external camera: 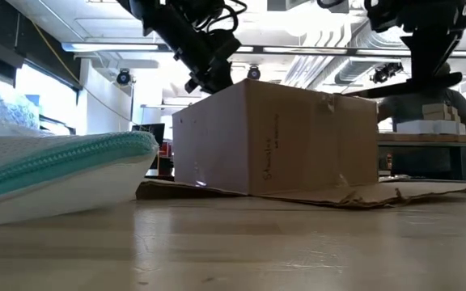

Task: Unpack boxes
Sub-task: Break down cardboard box until it is fully flat

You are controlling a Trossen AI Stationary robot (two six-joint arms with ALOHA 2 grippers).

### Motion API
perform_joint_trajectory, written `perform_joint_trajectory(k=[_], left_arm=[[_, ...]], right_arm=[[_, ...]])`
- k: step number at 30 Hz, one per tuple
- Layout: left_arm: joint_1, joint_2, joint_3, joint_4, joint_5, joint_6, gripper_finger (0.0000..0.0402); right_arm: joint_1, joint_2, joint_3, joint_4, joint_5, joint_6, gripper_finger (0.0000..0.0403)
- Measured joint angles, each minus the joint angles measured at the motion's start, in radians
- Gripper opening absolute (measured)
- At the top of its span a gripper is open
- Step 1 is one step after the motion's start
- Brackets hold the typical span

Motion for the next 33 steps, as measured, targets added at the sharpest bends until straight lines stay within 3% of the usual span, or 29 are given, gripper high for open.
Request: perform_joint_trajectory(k=[17,27,30,33], left_arm=[[-0.012,0.002,-0.003,0.034,-0.007,-0.045,0.0],[-0.103,0.009,0.032,0.168,0.044,-0.014,0.0],[-0.147,-0.004,0.091,0.077,0.007,0.019,0.0],[-0.206,-0.027,0.158,-0.093,-0.124,0.039,0.0]], right_arm=[[0.03,0.011,0.001,-0.04,0.04,0.05,0.0117],[0.029,0.012,0.001,0.036,0.051,-0.036,0.0117],[0.029,0.012,0.001,0.029,0.05,-0.036,0.0117],[0.029,0.012,0.001,0.024,0.051,-0.032,0.0117]])
